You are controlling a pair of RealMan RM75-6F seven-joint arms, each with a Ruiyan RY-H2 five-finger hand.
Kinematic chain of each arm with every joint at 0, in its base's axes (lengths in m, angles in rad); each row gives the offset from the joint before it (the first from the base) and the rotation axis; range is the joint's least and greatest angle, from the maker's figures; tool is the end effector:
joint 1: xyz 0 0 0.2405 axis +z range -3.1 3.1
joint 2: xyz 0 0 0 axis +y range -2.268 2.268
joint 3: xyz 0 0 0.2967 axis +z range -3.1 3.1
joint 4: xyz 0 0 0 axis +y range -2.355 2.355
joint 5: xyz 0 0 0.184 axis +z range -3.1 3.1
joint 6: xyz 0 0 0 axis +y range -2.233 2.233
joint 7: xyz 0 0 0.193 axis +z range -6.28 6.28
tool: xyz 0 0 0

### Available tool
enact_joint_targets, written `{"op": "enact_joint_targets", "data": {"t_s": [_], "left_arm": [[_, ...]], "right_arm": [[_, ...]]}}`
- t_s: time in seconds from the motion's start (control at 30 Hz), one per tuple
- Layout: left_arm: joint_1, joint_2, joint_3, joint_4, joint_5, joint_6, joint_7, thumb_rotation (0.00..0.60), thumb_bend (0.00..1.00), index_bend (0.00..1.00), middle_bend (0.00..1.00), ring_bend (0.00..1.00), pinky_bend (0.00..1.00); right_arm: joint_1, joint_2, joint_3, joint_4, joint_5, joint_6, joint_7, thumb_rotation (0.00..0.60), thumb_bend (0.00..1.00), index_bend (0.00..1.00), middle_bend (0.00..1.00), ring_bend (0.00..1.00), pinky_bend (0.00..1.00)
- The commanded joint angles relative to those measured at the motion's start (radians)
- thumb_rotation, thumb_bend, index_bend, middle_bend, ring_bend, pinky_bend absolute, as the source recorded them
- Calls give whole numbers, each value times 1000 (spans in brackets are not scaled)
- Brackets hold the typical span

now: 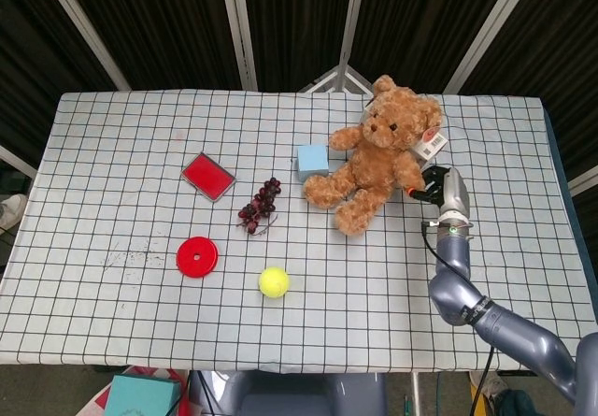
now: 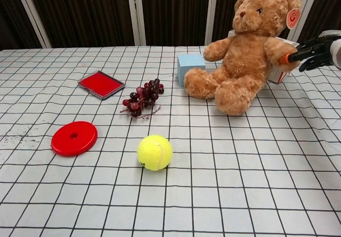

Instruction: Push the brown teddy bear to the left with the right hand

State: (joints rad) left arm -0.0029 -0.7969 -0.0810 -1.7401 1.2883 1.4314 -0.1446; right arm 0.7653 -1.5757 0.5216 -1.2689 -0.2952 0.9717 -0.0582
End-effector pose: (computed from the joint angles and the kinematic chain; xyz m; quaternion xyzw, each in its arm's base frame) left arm -0.3644 0.2015 0.3158 -0.5122 -0.4343 -0.3225 0.6671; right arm -0.2724 -0.4793 0.0579 0.2865 -0.7013 0.4447 0.4778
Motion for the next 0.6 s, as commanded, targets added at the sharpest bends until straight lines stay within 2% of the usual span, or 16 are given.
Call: {"op": "enact_joint_targets", "data": {"t_s": [0.03,0.17,0.43,0.6], "left_arm": [[1,1,0,0,2,2,-3,600,183,254,0,9,139],[3,2,0,1,3,6,-8,600,184,254,0,9,139],[3,2,0,3,4,4,-13,600,184,254,0,9,139],[3,2,1,1,6,5,-9,600,183,254,0,9,139]], "right_arm": [[-5,-10,-6,5,-1,-6,-3,600,562,726,680,644,188],[-6,-18,-9,15,0,-15,-15,600,562,726,680,644,188],[-1,4,21,-12,3,13,-42,600,563,725,681,644,188],[-18,-5,4,3,27,-9,-49,600,562,726,681,644,188]]}}
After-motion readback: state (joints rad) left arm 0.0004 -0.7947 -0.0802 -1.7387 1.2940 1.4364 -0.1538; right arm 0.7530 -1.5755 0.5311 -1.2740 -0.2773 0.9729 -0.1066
